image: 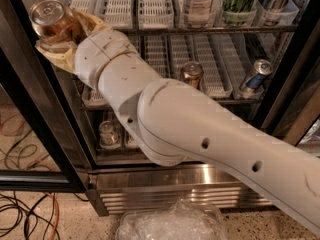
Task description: Pick orange can from top shelf of fridge
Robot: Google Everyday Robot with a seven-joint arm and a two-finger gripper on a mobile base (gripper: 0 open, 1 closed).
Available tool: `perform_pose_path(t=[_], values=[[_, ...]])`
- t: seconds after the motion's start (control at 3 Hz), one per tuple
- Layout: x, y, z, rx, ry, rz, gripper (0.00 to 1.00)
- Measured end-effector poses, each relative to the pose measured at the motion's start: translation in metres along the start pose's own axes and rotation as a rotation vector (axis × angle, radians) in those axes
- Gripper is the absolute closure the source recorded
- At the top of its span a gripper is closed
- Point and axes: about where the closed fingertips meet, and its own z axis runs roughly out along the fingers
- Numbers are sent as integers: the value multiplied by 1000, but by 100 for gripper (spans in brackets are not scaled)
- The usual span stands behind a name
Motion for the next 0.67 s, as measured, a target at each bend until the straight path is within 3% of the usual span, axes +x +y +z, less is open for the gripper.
perform_pose_path(t=[0.33,0.67], values=[[3,2,-19,-3,52,17,100],[10,-1,-38,31,107,31,100]])
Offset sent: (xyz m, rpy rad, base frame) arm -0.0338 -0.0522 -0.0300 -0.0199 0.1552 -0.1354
